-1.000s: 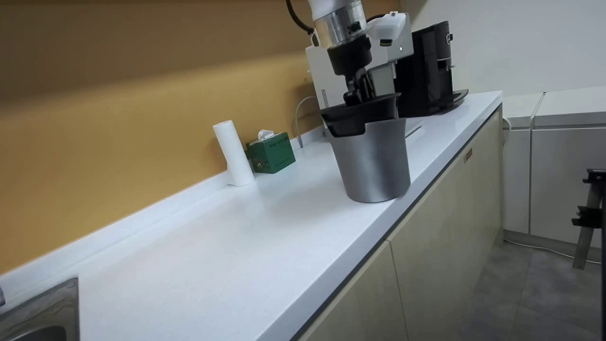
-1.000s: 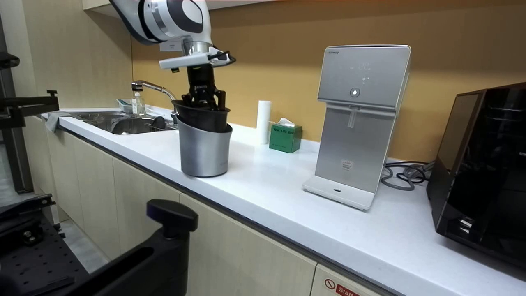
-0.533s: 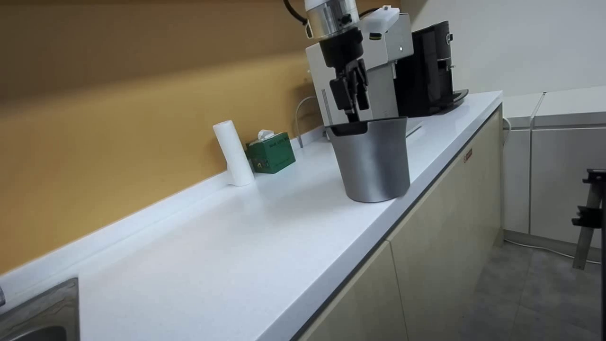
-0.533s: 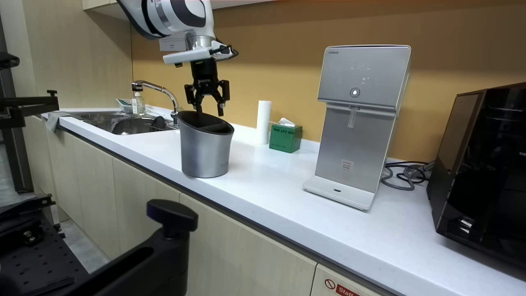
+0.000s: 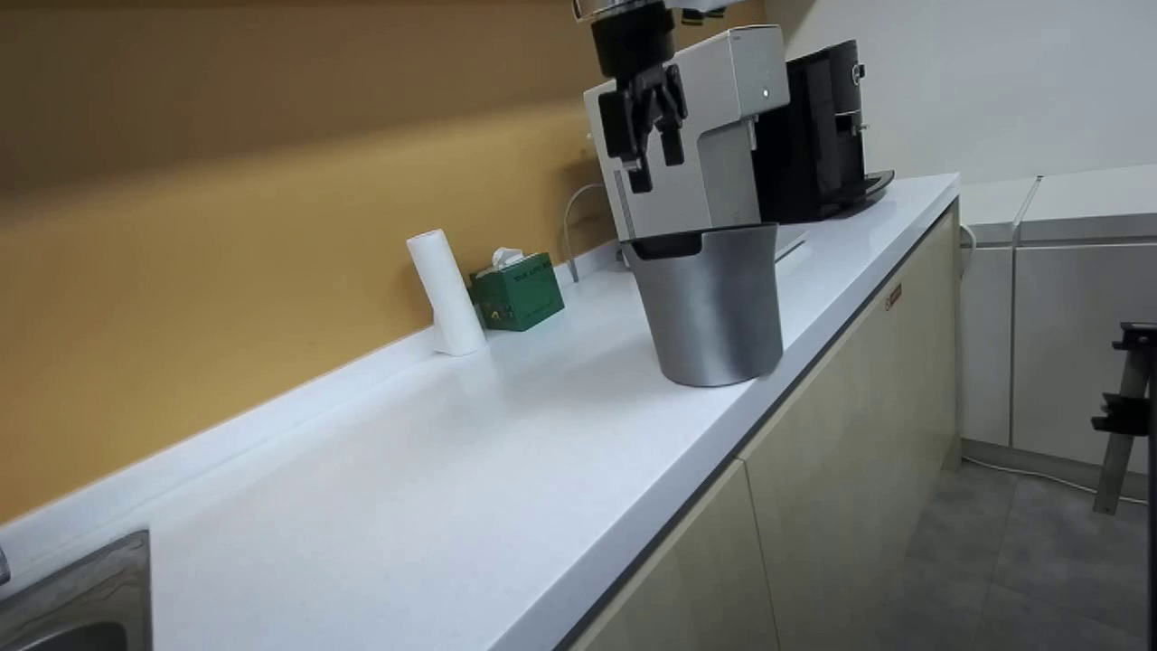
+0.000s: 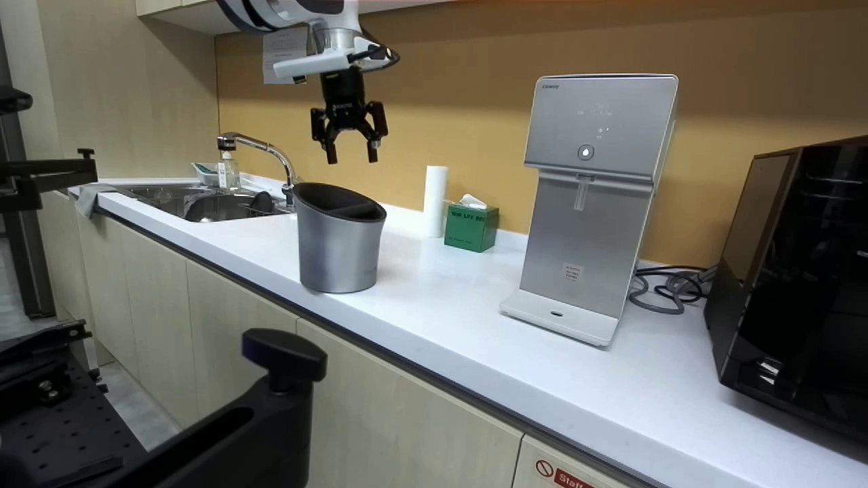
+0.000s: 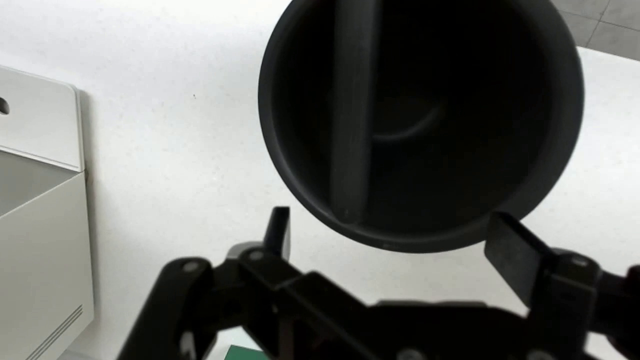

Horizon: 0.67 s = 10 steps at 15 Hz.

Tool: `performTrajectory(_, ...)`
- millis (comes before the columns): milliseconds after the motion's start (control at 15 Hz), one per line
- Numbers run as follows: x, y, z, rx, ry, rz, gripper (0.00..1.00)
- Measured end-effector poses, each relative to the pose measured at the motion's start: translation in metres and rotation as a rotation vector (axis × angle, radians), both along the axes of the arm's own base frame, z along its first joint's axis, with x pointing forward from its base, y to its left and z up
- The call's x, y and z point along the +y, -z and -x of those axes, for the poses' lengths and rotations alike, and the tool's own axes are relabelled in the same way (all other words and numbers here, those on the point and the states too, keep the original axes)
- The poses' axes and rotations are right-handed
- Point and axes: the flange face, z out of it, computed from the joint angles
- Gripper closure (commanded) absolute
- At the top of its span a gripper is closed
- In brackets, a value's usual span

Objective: Put the black bin in the grey bin

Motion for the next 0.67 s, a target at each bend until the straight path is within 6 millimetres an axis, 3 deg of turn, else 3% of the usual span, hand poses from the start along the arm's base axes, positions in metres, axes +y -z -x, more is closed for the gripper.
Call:
performTrajectory(267, -0.011, -0.012, 0.016, 0.114, -0.048, -0.103, 0.0)
performTrajectory(667, -0.04, 0.004, 0.053, 0.369, -0.246, -0.323, 0.0)
